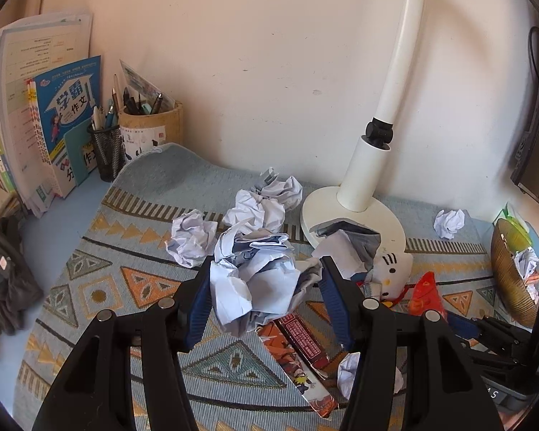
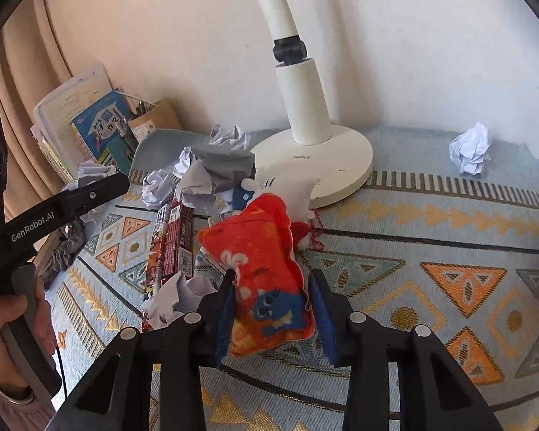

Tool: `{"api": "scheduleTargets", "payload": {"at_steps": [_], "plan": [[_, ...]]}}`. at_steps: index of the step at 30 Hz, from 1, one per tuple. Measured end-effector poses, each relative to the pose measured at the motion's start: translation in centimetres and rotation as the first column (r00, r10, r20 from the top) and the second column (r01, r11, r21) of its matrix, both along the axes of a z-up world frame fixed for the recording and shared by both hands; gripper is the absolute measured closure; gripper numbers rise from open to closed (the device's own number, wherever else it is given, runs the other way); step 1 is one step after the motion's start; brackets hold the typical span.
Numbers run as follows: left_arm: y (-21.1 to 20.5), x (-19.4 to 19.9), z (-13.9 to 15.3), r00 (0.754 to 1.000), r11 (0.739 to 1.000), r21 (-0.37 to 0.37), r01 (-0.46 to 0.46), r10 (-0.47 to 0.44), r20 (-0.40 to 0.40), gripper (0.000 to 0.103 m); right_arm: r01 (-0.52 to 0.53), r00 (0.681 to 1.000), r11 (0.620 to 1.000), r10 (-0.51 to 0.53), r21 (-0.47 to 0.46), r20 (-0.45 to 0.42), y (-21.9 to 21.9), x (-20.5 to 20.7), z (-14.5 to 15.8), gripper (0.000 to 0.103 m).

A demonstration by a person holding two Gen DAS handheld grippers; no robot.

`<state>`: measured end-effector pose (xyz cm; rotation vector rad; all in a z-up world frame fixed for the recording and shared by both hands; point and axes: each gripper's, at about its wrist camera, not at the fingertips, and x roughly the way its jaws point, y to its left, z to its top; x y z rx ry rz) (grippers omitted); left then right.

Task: Organize objects
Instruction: 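Carry the paper ball and red bag to the glass bowl and open both grippers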

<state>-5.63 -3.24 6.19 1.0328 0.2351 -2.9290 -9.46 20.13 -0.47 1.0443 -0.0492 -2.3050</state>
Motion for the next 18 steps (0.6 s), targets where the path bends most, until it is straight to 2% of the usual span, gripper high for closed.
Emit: {"api": "scheduleTargets", "payload": {"at_steps": [7, 18], "plan": [[3.7, -0.6, 1.2, 0.999, 0.999, -0.004, 0.042, -0.041, 0.007, 0.05, 0.048, 0.998, 0.997, -0.046, 0.061, -0.039, 2.0, -0.2, 2.0, 0.065], [12.6, -2.5, 1.9, 0.987, 0.986, 0.022, 0.163, -0.163, 0.01, 0.05, 0.188, 0.979, 0.976, -0.177, 0.11, -0.099, 9.3, -2.9, 5.3, 0.065]]}}
